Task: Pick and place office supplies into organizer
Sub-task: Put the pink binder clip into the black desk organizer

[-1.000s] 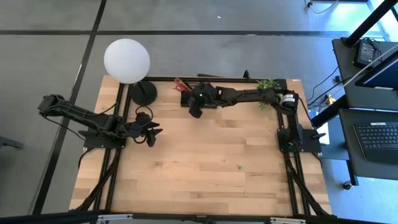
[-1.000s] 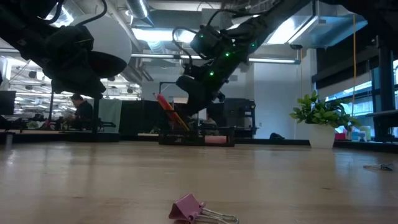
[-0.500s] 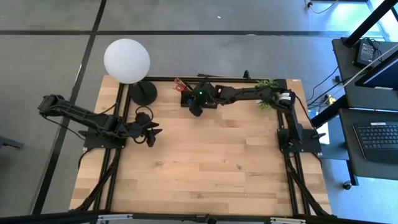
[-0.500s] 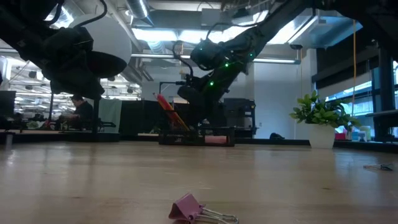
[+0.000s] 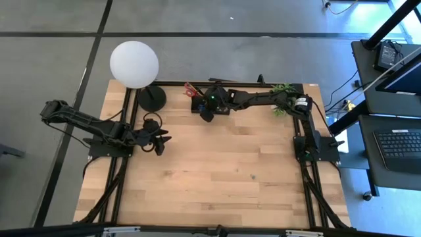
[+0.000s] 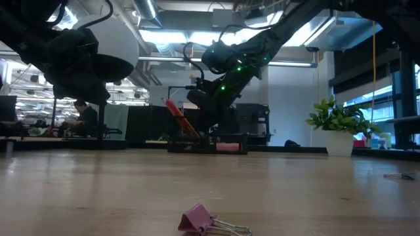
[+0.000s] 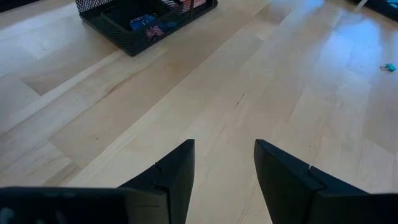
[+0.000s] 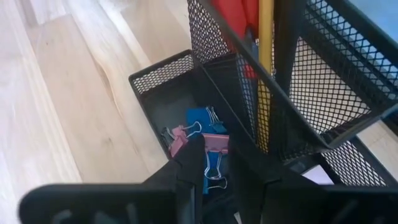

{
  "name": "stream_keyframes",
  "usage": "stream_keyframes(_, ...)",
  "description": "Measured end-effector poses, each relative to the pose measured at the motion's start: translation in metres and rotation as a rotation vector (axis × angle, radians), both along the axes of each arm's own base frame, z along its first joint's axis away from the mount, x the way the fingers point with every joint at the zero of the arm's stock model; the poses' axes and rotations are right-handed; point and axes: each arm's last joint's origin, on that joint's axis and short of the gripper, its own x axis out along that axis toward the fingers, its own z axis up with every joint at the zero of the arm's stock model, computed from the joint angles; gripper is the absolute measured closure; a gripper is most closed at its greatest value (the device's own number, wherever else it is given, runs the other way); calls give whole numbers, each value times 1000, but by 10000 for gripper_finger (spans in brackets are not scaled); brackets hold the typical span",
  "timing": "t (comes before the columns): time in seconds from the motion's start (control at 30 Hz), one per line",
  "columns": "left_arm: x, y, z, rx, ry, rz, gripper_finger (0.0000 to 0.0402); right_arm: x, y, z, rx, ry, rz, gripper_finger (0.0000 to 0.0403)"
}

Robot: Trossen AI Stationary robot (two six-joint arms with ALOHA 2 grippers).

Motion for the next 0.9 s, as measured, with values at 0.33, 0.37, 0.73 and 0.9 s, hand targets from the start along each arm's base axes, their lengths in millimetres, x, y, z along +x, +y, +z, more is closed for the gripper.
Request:
stream_keyframes(0.33, 0, 0, 0, 0, 0, 0, 242, 1, 0, 1, -18, 0, 17, 313)
stream_keyframes(0.37, 0, 0, 0, 0, 0, 0, 242, 0, 0, 1, -17, 0, 17, 311)
stream_keyframes(0.73, 0, 0, 0, 0, 0, 0, 242, 0, 0, 1, -17, 0, 17, 304)
stream_keyframes(0.9, 0, 0, 0, 0, -1, 0, 242, 1, 2, 1, -31, 11, 73, 304)
